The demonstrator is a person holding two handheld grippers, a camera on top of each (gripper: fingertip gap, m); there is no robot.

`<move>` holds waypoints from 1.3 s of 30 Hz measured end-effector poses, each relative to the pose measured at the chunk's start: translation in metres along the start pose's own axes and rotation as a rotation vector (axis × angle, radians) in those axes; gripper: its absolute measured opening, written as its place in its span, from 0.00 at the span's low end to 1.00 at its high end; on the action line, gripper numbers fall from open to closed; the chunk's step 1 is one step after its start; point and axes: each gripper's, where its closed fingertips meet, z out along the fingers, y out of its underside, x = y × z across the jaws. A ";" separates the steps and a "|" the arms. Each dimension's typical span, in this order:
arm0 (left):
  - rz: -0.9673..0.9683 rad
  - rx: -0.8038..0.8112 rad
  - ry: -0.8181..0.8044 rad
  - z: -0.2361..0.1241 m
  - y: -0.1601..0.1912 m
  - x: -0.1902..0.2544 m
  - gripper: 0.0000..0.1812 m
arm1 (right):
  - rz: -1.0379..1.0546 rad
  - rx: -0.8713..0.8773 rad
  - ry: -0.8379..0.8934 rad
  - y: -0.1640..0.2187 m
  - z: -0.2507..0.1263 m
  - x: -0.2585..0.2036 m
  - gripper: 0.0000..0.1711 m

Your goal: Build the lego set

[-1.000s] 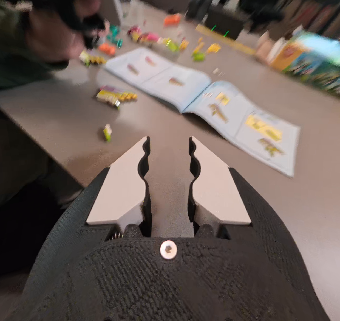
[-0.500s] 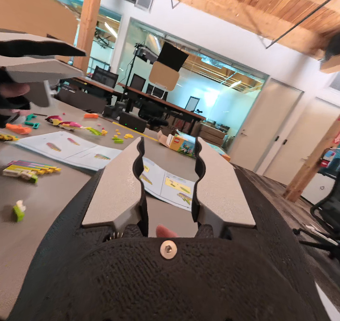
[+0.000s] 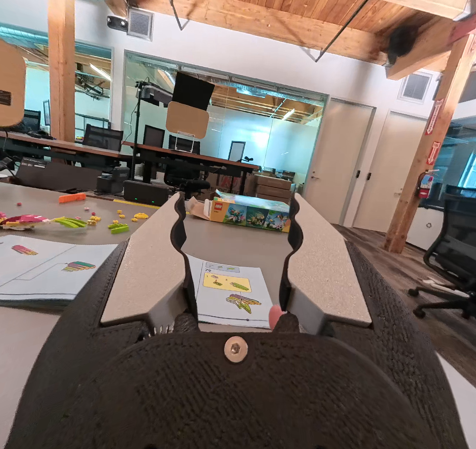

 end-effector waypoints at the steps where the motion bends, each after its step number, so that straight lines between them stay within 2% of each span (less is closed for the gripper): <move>1: 0.004 0.001 0.009 0.000 -0.001 0.003 0.25 | -0.018 0.011 -0.005 -0.002 -0.001 -0.002 0.47; 7: 0.075 0.026 0.075 0.000 -0.012 0.024 0.25 | -0.130 -0.014 -0.066 0.002 0.004 -0.021 0.49; 11: 0.083 0.033 0.069 -0.013 -0.031 0.015 0.26 | -0.163 -0.046 -0.058 0.007 0.006 -0.021 0.49; 15: 0.181 -0.014 -0.008 -0.045 -0.032 -0.031 0.25 | -0.178 -0.063 -0.072 0.011 0.008 -0.024 0.48; 19: 0.211 -0.104 -0.126 -0.081 0.004 -0.094 0.25 | -0.260 -0.084 -0.099 0.011 0.009 -0.034 0.45; 20: 0.203 -0.121 -0.158 -0.090 0.014 -0.107 0.25 | -0.286 -0.122 -0.101 0.012 0.014 -0.037 0.42; 22: 0.156 -0.119 -0.218 -0.101 0.020 -0.128 0.25 | -0.250 -0.291 -0.154 0.020 0.033 -0.057 0.30; 26: 0.134 -0.077 -0.224 -0.103 0.013 -0.135 0.25 | 0.001 -0.682 -0.541 0.052 0.083 -0.162 0.23; 28: 0.164 -0.094 -0.192 -0.102 0.018 -0.127 0.24 | 0.109 -0.850 -0.644 0.074 0.106 -0.203 0.19; 31: 0.182 -0.100 -0.172 -0.102 0.021 -0.122 0.24 | 0.134 -1.067 -0.623 0.119 0.133 -0.228 0.21; 33: 0.151 -0.107 -0.185 -0.104 0.024 -0.126 0.24 | 0.118 -1.152 -0.552 0.145 0.144 -0.230 0.25; 36: 0.131 -0.119 -0.216 -0.106 0.027 -0.133 0.23 | 0.096 -1.209 -0.501 0.165 0.149 -0.232 0.26; 39: 0.113 -0.113 -0.217 -0.105 0.025 -0.134 0.23 | 0.065 -1.182 -0.478 0.171 0.156 -0.232 0.20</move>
